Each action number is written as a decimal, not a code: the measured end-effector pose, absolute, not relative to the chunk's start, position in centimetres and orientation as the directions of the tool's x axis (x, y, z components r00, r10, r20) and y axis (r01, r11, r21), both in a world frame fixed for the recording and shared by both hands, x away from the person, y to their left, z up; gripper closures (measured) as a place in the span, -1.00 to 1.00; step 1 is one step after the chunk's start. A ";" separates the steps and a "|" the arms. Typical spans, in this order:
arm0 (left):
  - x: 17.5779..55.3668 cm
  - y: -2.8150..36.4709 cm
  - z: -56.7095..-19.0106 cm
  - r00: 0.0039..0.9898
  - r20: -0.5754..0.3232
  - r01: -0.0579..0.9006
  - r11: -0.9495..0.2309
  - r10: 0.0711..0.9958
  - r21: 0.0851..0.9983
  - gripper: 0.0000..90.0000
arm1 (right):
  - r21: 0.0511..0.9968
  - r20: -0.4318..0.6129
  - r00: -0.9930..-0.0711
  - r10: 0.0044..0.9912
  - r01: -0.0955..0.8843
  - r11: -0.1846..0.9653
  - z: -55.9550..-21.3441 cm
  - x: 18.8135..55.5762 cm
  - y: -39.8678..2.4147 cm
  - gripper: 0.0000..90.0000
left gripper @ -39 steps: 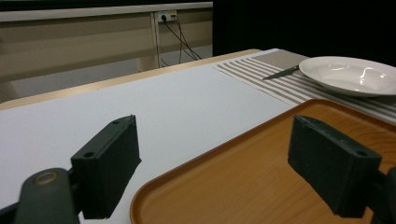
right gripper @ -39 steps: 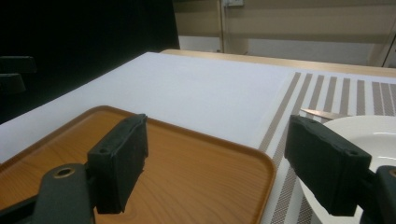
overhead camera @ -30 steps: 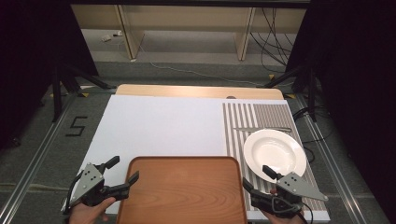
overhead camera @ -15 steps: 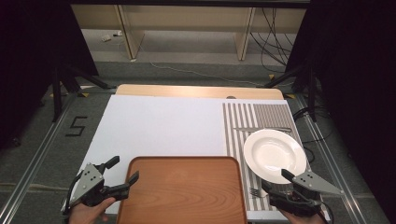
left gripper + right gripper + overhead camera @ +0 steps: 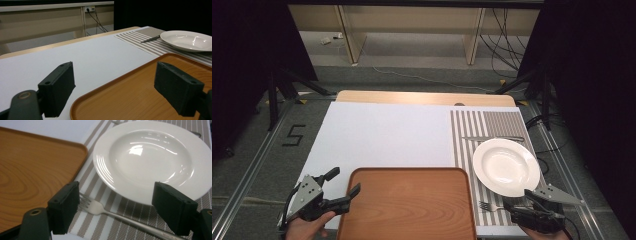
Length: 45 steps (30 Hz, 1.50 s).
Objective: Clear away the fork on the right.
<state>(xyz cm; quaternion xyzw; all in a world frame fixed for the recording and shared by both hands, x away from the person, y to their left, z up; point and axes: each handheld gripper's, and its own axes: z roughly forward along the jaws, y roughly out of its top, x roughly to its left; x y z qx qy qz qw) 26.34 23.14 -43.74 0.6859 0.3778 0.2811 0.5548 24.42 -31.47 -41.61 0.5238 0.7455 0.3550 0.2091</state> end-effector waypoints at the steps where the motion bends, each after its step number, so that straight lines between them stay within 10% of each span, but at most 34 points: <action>1: 26.4 23.1 -43.8 0.561 -0.039 0.199 -0.089 0.827 0.976 -0.64 | 0.739 0.062 -0.364 0.929 0.642 0.203 -41.7 24.4 -31.5 -0.47; 20: 26.3 23.1 -43.7 0.559 -0.034 0.199 -0.095 0.828 0.975 -0.64 | 0.528 0.043 -0.301 0.953 0.817 0.234 -44.0 25.5 -32.3 -0.44; 45: 26.4 23.1 -43.8 0.557 -0.033 0.203 -0.098 0.830 0.974 -0.64 | 0.371 0.022 -0.442 0.897 0.837 0.403 -45.6 29.2 -31.7 -0.34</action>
